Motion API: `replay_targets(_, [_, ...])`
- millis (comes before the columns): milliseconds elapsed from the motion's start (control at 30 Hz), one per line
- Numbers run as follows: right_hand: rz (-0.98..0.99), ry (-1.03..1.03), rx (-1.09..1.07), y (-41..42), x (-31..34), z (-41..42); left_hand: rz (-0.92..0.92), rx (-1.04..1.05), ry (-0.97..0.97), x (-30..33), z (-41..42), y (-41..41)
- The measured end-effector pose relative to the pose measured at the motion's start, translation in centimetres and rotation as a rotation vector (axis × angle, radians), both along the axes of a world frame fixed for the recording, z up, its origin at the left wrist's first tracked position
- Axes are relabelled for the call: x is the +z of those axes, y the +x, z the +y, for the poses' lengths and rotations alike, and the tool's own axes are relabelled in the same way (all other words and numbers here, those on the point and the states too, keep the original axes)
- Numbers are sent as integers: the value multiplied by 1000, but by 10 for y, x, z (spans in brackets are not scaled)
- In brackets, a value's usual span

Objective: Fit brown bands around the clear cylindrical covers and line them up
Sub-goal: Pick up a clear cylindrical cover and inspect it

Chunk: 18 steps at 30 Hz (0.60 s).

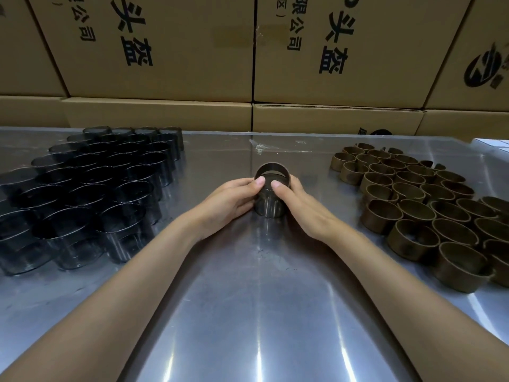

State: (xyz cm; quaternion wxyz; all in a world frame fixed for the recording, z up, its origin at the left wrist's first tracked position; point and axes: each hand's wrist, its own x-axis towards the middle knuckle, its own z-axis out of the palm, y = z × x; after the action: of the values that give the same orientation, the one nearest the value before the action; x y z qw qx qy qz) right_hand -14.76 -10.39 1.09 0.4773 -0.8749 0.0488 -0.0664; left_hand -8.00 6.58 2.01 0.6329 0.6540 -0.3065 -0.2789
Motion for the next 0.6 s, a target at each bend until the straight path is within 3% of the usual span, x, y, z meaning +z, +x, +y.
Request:
replay_targets(133, [-17, -8, -31, -2, 0, 6, -35, 33, -4, 5, -6, -15])
replay_targets(233, [-98, 177, -15, -1, 4, 12, -79, 73, -60, 3, -17, -20])
replay_targets(367, [-122, 350, -28, 4, 6, 19, 90, 144, -172, -4, -24, -18])
replay_targets(600, [-129, 695, -13, -1, 9, 13, 165, 259, -321, -1, -18, -21])
